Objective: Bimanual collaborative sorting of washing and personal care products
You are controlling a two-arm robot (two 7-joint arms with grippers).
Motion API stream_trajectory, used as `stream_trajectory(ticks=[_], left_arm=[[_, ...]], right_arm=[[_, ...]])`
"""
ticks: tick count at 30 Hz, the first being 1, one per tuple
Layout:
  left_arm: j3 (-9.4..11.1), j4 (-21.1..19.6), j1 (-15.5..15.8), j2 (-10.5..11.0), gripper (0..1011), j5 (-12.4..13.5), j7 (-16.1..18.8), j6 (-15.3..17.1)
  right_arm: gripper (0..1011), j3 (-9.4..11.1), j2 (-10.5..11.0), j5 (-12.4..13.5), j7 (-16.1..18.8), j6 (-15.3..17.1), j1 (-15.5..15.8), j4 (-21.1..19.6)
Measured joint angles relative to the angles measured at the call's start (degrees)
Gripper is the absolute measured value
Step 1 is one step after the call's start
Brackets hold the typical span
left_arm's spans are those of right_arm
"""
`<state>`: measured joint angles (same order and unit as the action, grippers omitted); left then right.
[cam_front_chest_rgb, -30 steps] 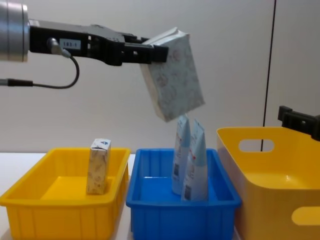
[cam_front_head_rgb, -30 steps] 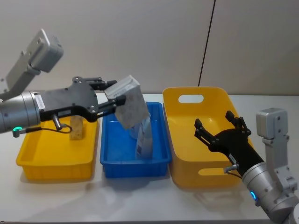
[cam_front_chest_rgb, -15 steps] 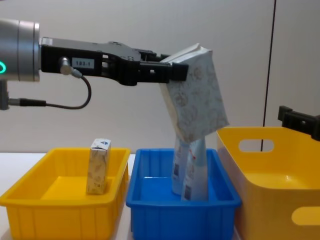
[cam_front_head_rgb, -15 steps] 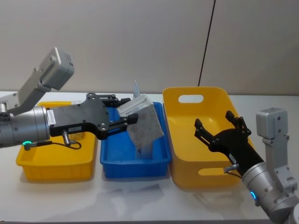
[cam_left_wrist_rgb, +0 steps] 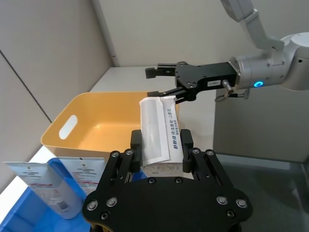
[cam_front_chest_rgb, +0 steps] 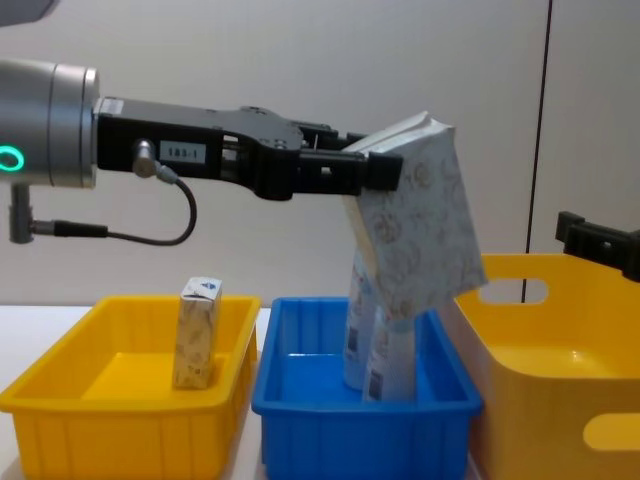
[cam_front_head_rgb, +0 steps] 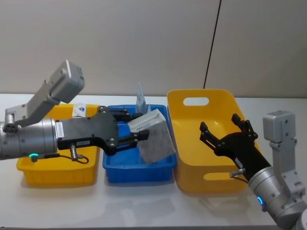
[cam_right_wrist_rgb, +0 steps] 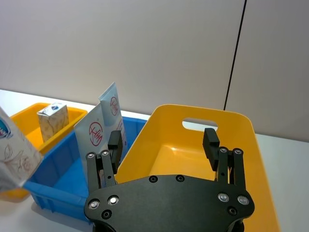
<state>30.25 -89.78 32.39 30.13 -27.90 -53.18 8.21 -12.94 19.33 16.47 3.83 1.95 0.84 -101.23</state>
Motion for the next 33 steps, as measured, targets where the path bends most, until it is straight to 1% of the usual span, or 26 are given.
stream_trajectory(ticks=[7,16,33], left_arm=[[1.0,0.1,-0.3,0.3,436,-0.4,-0.9,-0.3],[1.9,0.2,-0.6,0.5,436,-0.6,-1.1,-0.4],[2.5,0.2,-0.8,0.7,436,-0.8,-1.2,-0.5]], right_arm=[[1002,0.0,0.0,0.0,0.0,0.0,0.0,0.0],[1001,0.0,0.0,0.0,0.0,0.0,0.0,0.0],[1001,0.0,0.0,0.0,0.0,0.0,0.0,0.0]])
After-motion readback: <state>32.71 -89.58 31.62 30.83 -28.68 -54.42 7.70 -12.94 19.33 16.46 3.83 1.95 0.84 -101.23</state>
